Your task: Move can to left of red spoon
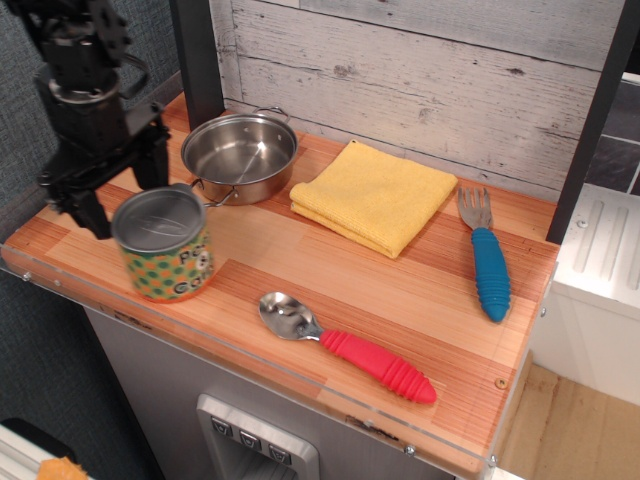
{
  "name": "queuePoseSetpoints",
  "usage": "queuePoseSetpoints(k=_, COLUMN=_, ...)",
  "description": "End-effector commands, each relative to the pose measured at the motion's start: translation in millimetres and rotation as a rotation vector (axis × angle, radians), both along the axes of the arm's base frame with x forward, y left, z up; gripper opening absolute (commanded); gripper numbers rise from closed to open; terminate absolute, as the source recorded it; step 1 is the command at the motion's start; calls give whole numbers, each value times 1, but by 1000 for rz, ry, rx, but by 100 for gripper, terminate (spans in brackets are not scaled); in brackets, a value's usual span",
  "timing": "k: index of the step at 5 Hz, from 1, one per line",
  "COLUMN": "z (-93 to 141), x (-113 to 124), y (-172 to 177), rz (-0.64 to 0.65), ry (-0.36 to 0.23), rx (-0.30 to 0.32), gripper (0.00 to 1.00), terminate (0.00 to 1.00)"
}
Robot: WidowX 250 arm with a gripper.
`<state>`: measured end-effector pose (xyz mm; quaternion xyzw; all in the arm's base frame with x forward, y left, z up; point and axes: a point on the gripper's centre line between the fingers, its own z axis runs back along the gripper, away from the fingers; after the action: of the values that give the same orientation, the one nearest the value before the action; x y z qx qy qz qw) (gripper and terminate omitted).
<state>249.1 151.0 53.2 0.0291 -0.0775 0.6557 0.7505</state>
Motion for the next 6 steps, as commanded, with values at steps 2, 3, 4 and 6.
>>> queuePoseSetpoints(k=2, z=10, x=6, y=-21, rz=-35, ry=-29, rx=34, gripper=100, terminate=0)
queuePoseSetpoints(k=3, z=10, x=8, y=-27, rz=-43, ry=-34, rx=41, gripper=100, terminate=0)
queuePoseSetpoints(k=4, z=12, x=10, y=-36, rz=-57, ry=-32, rx=36, gripper=100, terminate=0)
queuePoseSetpoints(k=6, z=21, x=11, y=-28, rz=-46, ry=-49, rx=50, gripper=100, terminate=0)
